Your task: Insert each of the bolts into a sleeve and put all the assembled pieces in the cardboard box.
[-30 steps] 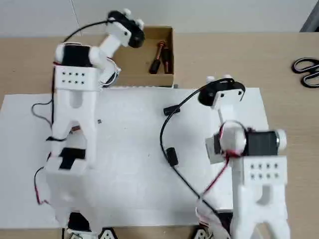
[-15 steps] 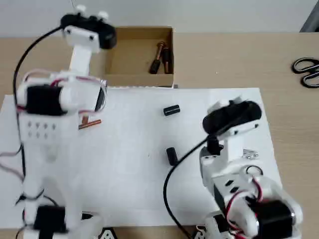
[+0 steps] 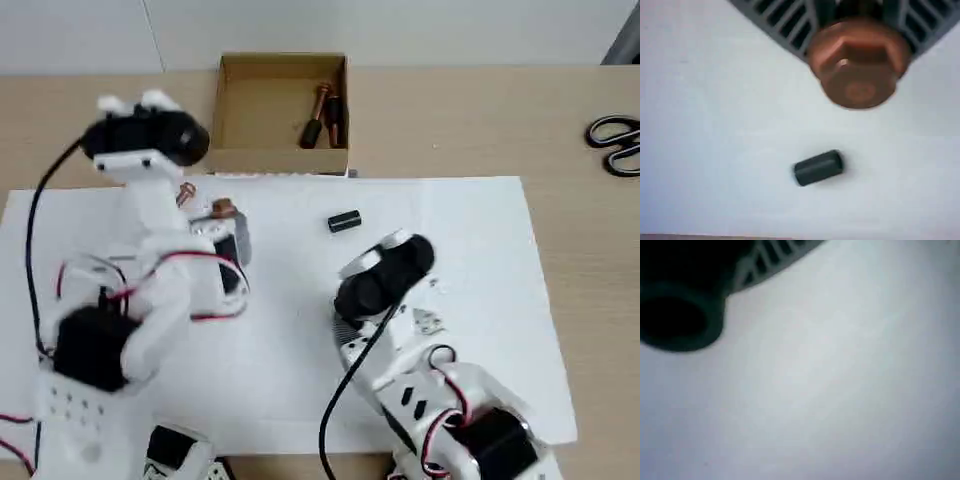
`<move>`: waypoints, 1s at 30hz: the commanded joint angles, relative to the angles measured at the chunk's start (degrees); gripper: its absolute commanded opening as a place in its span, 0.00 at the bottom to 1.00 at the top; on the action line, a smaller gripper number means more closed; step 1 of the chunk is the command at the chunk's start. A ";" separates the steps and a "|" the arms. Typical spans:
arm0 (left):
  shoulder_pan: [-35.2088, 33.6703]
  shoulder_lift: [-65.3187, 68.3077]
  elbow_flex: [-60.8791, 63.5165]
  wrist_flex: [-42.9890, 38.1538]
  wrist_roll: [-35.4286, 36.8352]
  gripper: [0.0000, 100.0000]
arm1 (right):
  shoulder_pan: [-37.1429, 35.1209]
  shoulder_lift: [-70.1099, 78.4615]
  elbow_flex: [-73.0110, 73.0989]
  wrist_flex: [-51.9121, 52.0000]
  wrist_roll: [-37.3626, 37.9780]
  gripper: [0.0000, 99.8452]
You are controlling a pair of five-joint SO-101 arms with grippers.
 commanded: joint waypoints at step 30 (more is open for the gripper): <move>8.09 -14.42 15.52 -16.18 12.75 0.01 | -9.71 -0.31 7.03 -10.77 -0.79 0.00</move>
